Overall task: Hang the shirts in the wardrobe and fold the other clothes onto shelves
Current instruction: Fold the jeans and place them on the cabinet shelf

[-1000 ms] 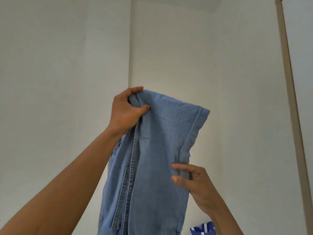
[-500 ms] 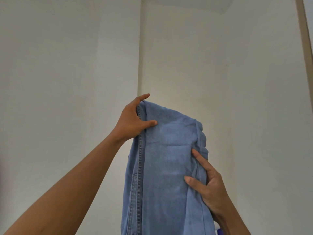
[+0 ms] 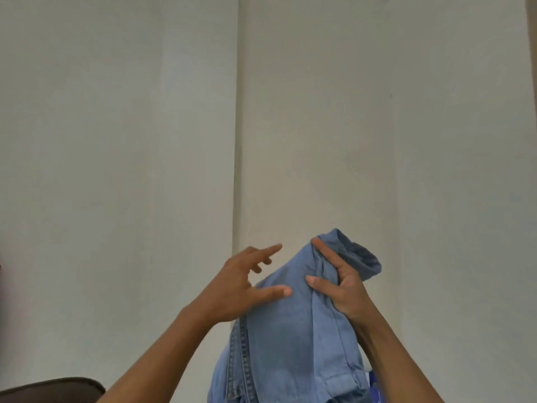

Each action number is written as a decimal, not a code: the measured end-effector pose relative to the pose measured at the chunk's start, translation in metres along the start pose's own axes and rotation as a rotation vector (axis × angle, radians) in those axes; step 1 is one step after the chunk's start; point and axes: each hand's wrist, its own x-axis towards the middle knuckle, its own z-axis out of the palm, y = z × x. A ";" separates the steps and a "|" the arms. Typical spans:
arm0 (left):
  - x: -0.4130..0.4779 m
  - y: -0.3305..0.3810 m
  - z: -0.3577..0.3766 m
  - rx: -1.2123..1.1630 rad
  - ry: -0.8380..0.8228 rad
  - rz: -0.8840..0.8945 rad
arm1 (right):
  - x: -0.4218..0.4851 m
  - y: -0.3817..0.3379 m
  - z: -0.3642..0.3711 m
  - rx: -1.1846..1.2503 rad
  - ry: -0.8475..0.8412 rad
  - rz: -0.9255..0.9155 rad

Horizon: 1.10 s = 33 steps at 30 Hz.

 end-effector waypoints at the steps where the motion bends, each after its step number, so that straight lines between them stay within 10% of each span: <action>1: -0.006 -0.006 0.010 -0.028 -0.011 -0.014 | 0.001 0.003 -0.001 0.006 -0.005 0.027; 21: -0.037 -0.018 0.027 -0.503 0.072 -0.440 | 0.031 0.001 -0.013 0.045 0.043 0.054; 33: -0.025 -0.025 0.027 -0.667 0.572 -0.313 | 0.016 -0.020 -0.005 0.067 -0.111 0.450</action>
